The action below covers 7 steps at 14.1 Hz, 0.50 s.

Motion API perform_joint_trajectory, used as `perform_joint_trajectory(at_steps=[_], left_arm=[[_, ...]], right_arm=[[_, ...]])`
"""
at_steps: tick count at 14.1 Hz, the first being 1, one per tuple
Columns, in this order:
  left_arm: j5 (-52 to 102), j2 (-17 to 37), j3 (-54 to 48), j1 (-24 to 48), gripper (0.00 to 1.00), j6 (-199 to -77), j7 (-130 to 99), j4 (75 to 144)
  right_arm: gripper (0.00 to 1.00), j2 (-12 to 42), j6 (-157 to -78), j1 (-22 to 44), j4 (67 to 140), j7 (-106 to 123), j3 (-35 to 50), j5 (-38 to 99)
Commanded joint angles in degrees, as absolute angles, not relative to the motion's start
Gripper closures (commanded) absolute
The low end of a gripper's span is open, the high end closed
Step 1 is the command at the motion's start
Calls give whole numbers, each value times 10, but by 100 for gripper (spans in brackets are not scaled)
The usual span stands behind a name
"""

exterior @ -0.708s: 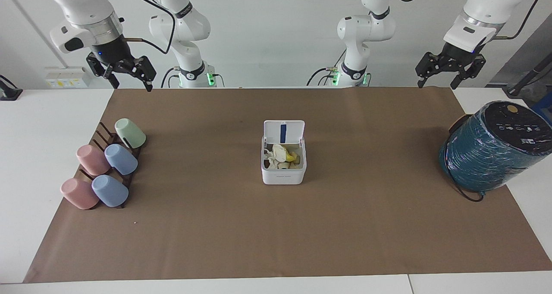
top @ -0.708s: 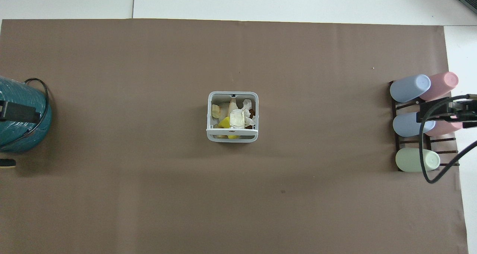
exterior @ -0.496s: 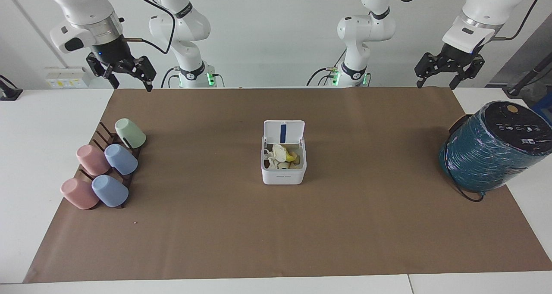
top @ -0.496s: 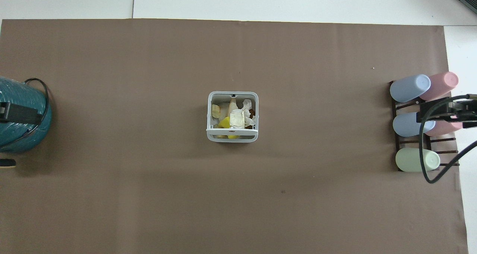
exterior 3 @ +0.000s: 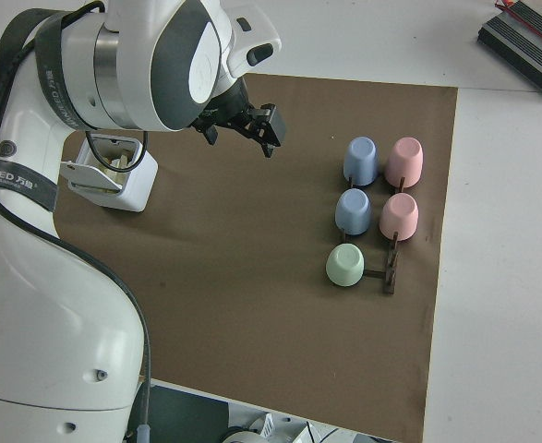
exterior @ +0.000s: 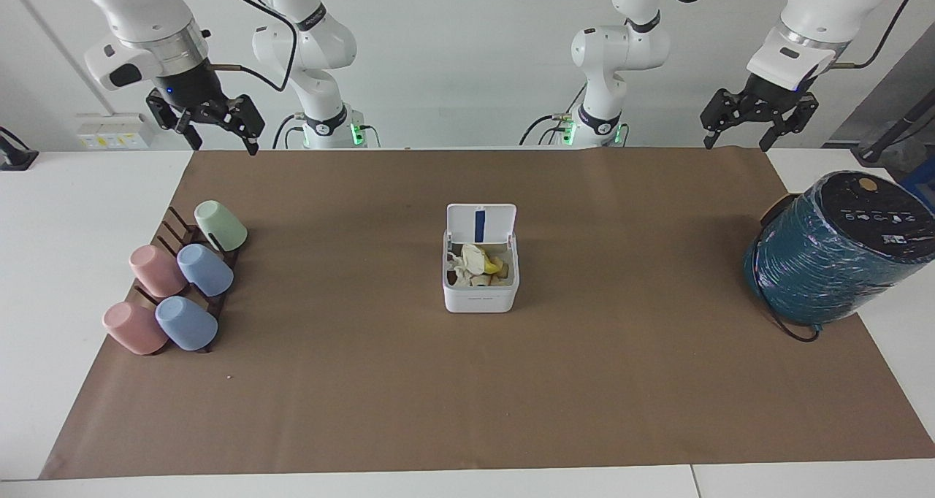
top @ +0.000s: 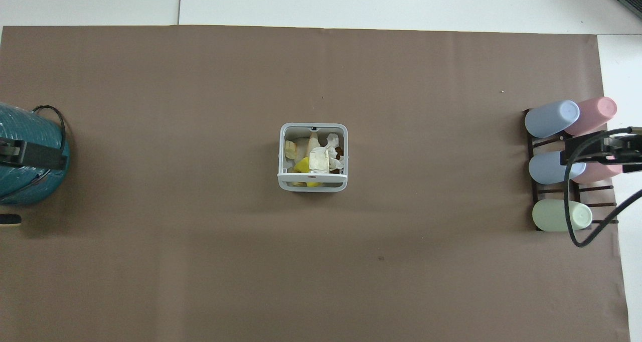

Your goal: Close trash can lid

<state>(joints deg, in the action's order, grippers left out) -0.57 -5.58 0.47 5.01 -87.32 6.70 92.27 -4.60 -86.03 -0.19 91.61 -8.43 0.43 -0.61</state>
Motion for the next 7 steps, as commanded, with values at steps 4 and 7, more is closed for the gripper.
perform_joint_trajectory(at_steps=[4,7], left_arm=[[-3,-89,6,172,0,-931,0,982],[-3,-110,6,254,0,-983,-108,1033]], right_arm=[[0,-59,-868,-2,931,-71,1,7],[0,-59,-869,-2,931,-71,1,6]])
